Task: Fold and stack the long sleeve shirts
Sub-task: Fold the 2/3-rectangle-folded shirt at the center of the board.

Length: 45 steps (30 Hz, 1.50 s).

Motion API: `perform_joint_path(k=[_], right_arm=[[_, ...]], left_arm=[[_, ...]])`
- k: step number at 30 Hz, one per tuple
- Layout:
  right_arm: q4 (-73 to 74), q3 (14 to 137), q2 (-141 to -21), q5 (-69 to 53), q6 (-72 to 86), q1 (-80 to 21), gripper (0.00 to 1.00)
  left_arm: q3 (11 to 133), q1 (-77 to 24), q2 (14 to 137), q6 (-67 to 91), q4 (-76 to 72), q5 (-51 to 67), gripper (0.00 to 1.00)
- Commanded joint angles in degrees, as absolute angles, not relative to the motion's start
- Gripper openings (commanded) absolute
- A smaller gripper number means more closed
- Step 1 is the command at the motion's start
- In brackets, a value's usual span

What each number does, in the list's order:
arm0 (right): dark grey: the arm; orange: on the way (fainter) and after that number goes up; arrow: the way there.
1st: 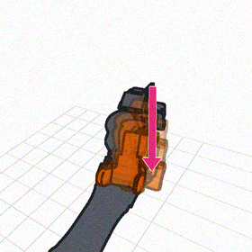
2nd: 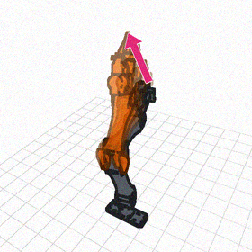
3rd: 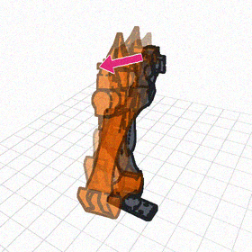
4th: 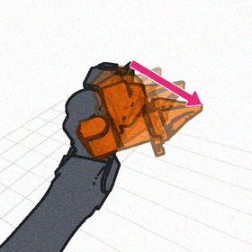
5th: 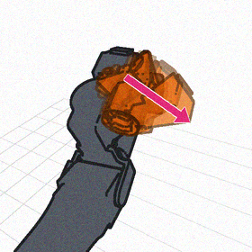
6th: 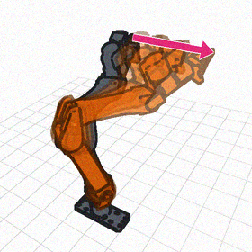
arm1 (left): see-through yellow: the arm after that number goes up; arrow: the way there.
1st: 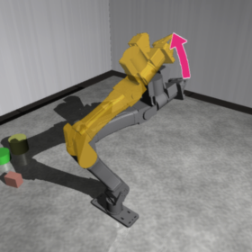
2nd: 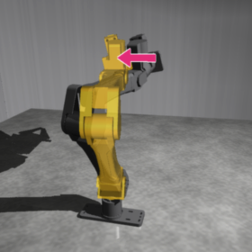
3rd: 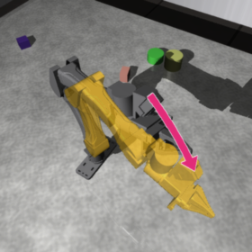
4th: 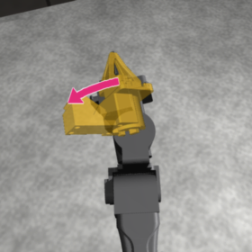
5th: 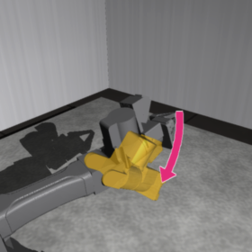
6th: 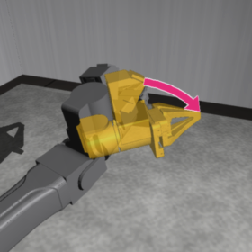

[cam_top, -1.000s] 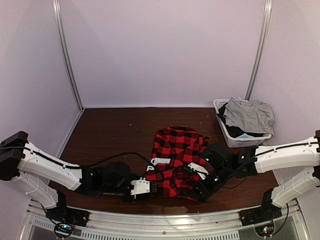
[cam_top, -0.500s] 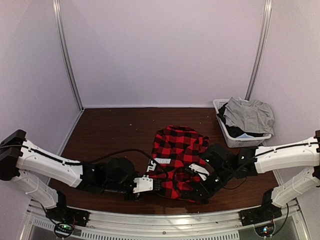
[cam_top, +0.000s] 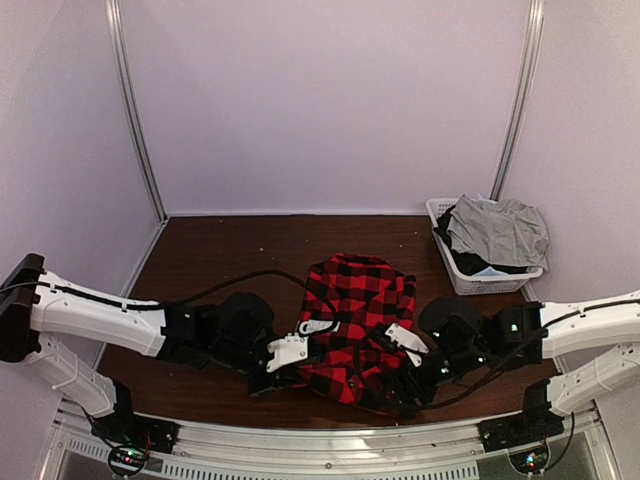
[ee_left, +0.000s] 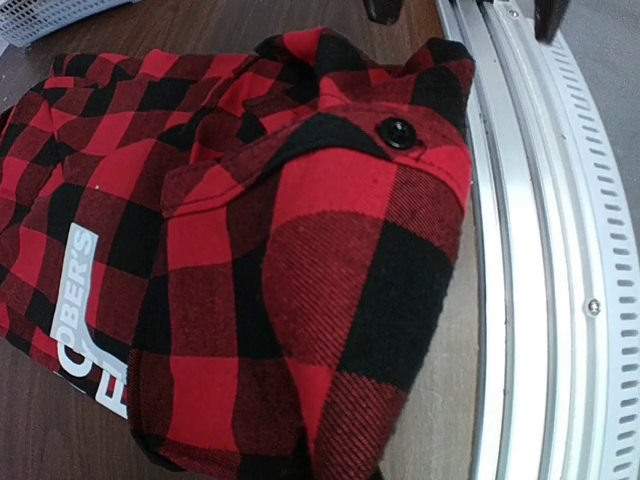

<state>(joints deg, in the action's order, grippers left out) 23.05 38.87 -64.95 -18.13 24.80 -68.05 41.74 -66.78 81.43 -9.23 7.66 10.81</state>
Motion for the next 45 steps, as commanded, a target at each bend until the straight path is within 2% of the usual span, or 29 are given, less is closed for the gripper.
perform_joint_path(k=[1,6,14,20,23,29,32,33,41,45], right_arm=[[19.1,36.7,-64.2,-9.5,27.7,-73.7,0.76],[18.9,36.3,-66.0,-1.7,29.2,-78.7,0.78],[21.8,36.6,-69.3,5.4,29.1,-81.1,0.78],[24.1,37.2,-72.3,8.3,28.8,-82.3,0.71],[25.1,37.8,-73.4,9.3,28.8,-82.9,0.61],[27.3,39.9,-74.2,7.6,28.7,-84.7,0.17],[28.4,40.3,-73.5,4.2,29.4,-85.5,0.03],[28.5,40.2,-73.0,2.6,29.6,-85.7,0.0],[29.6,42.5,-70.1,-13.3,30.0,-85.8,0.0],[31.2,44.9,-68.6,-15.6,29.0,-84.9,0.0]], left_arm=[[46.9,-64.2,82.5,-4.8,11.4,18.2,0.0],[49.7,-61.3,84.9,-2.4,14.2,23.4,0.0],[49.1,-60.4,82.8,-1.4,14.6,26.0,0.0],[48.9,-60.2,82.2,-1.1,14.9,26.8,0.0],[48.6,-60.2,82.0,-0.9,15.3,27.2,0.0],[46.8,-60.2,80.9,1.9,16.2,28.9,0.0],[44.4,-60.4,78.5,5.1,16.5,29.9,0.0],[43.3,-60.6,77.3,6.4,16.5,30.2,0.0],[39.9,-63.6,72.9,15.5,17.1,38.0,0.0],[42.1,-63.3,72.7,15.1,17.2,38.8,0.0]])
